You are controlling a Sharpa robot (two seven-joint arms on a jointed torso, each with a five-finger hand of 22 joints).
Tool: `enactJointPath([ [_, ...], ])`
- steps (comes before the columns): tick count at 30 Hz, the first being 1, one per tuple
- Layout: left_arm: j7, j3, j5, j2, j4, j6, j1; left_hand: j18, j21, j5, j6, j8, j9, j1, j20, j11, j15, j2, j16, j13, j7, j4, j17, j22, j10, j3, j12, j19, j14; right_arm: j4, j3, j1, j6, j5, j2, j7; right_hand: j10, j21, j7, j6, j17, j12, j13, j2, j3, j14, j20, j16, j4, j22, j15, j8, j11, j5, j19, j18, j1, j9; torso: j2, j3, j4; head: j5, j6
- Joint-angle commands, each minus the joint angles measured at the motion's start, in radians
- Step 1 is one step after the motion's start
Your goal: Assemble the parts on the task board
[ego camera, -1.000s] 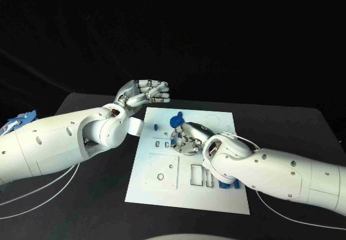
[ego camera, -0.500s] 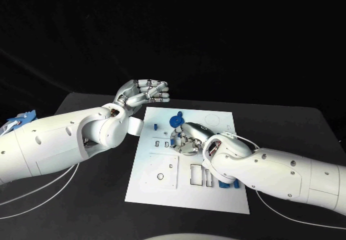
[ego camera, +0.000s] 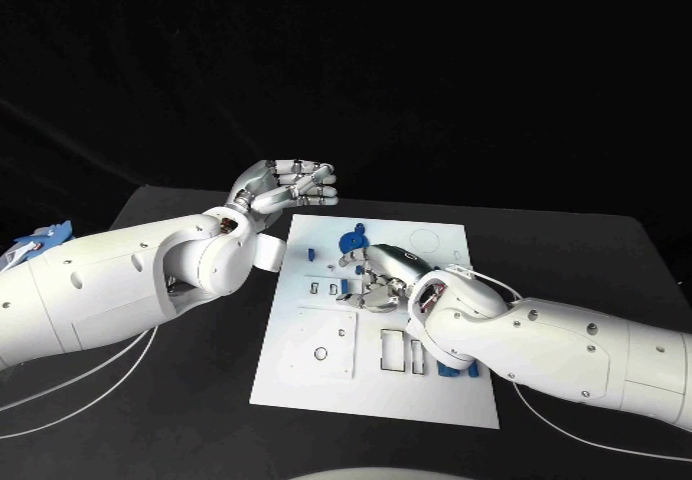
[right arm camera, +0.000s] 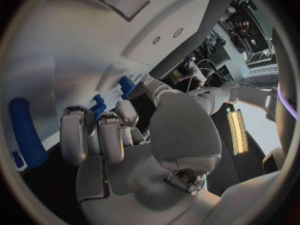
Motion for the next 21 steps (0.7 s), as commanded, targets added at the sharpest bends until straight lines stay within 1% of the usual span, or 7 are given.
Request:
enactJointPath([
  [1,-0.024,0.0,-0.021,0.002,-0.005,0.019,0.001,0.007,0.026,-0.004,0.013,0.004,0.002,-0.012,-0.017,-0.006,-0.016,-0.012,0.029,0.003,0.009,0.003,0.022,0.01,0.025,0.009,0.003,0.042,0.059,0.023,0.0,0.005,-0.065,-0.006,-0.017,0.038,-0.002,-0.004,0.034,0.052,0.156,0.004,0.001,0.005,-0.014,0.079,0.009,-0.006,0.002,0.12,0.008,0.013,0.003,0.006,0.002,-0.004,0.024,0.022,-0.003,0.0003,-0.0016,-0.002,0.002],
  [5,-0.099,0.0,-0.096,0.006,-0.023,0.016,0.001,0.007,0.11,-0.005,0.042,0.016,0.01,-0.061,-0.068,-0.041,-0.065,-0.022,0.151,0.02,-0.013,0.007,0.1,0.046,0.125,0.002,0.034,0.153,0.215,0.068,0.003,0.024,-0.091,0.061,-0.067,0.108,0.003,-0.01,0.024,0.109,0.155,0.014,0.005,0.024,-0.027,0.079,0.007,-0.007,0.011,0.117,0.003,0.05,-0.004,0.029,0.0,-0.002,0.052,0.03,-0.012,0.0007,-0.0058,-0.001,0.006],
  [7,-0.157,0.0,-0.149,0.01,-0.035,0.02,0.001,0.005,0.192,-0.003,0.068,0.034,0.019,-0.103,-0.106,-0.07,-0.098,-0.021,0.3,0.046,-0.035,0.008,0.194,0.087,0.195,-0.008,0.077,0.233,0.314,0.089,0.005,0.039,-0.089,0.136,-0.1,0.158,0.005,-0.02,0.015,0.136,0.147,0.017,0.006,0.036,-0.026,0.077,0.001,-0.01,0.015,0.11,-0.004,0.074,-0.013,0.056,-0.007,0.001,0.066,0.036,-0.017,0.0011,-0.0069,-0.002,0.004],
  [11,-0.285,0.0,-0.266,0.016,-0.055,0.065,0.001,0.003,0.345,-0.001,0.088,0.08,0.056,-0.141,-0.148,-0.109,-0.136,-0.026,0.62,0.147,-0.069,0.006,0.432,0.175,0.258,-0.019,0.208,0.285,0.36,0.12,0.009,0.069,-0.063,0.291,-0.166,0.215,0.001,-0.036,0.007,0.157,0.133,0.015,0.0,0.044,-0.025,0.073,-0.006,-0.017,0.021,0.099,-0.011,0.1,-0.02,0.096,-0.017,0.005,0.074,0.042,-0.03,0.0028,-0.0117,0.004,0.015],
  [15,-0.466,0.0,-0.459,0.023,-0.069,0.185,0.002,0.003,0.515,-0.001,0.075,0.163,0.124,-0.156,-0.17,-0.131,-0.154,-0.016,0.947,0.38,-0.091,0.006,0.744,0.286,0.192,-0.014,0.486,0.253,0.421,0.141,0.017,0.096,-0.044,0.44,-0.248,0.241,0.003,-0.044,0.004,0.162,0.128,0.017,0.001,0.048,-0.024,0.072,-0.009,-0.019,0.026,0.093,-0.014,0.113,-0.023,0.12,-0.021,0.007,0.076,0.045,-0.045,0.0046,-0.0126,0.001,0.013],
  [18,-0.564,0.0,-0.573,0.032,-0.074,0.256,0.011,0.005,0.605,-0.003,0.068,0.227,0.175,-0.212,-0.175,-0.143,-0.166,-0.003,1.063,0.508,-0.104,0.009,0.872,0.345,0.158,-0.032,0.652,0.23,0.469,0.139,0.02,0.114,-0.04,0.507,-0.293,0.246,0.003,-0.044,0.003,0.164,0.129,0.017,0.0,0.048,-0.025,0.072,-0.01,-0.019,0.028,0.094,-0.015,0.117,-0.024,0.124,-0.02,0.006,0.075,0.046,-0.056,0.008,-0.016,0.003,0.004],
  [21,-0.659,0.0,-0.66,0.05,-0.085,0.33,0.03,-0.011,0.731,-0.004,0.052,0.315,0.244,-0.262,-0.188,-0.156,-0.179,0.016,1.149,0.743,-0.124,0.014,0.981,0.491,0.194,-0.055,0.899,0.253,0.51,0.128,0.022,0.13,-0.037,0.557,-0.332,0.247,0.003,-0.045,0.003,0.164,0.13,0.016,0.0,0.047,-0.026,0.072,-0.01,-0.019,0.028,0.093,-0.015,0.118,-0.024,0.125,-0.021,0.006,0.074,0.046,-0.063,0.0103,-0.0185,0.011,-0.002],
])
